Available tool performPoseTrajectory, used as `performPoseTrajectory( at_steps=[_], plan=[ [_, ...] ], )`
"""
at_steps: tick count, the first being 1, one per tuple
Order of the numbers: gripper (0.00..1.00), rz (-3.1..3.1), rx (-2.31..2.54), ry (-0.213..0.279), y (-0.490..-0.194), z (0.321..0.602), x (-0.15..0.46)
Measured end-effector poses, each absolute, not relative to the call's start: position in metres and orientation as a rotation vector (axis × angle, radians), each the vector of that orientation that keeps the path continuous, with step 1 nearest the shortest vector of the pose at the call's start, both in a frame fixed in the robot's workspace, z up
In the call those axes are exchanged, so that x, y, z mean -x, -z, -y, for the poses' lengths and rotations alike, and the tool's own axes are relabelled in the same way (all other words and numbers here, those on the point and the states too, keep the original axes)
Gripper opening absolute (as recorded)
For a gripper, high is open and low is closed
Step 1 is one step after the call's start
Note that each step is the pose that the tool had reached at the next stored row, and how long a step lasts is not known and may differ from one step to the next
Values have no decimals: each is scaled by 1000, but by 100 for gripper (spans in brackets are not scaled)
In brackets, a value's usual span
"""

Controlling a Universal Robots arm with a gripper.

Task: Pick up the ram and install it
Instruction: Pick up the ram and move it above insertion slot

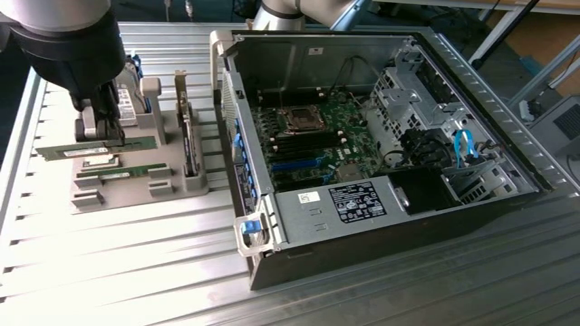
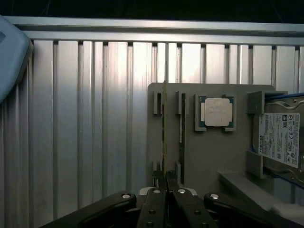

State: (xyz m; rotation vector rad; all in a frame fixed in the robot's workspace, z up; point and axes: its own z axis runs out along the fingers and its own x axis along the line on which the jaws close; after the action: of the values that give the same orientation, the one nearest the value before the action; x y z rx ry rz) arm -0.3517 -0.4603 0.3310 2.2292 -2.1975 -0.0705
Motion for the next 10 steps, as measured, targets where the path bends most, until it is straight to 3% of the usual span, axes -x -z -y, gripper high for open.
performPoseTrajectory(
  at_steps=[10],
  plan=[
    [12,2198,-2229,70,-356,460,351]
  ],
)
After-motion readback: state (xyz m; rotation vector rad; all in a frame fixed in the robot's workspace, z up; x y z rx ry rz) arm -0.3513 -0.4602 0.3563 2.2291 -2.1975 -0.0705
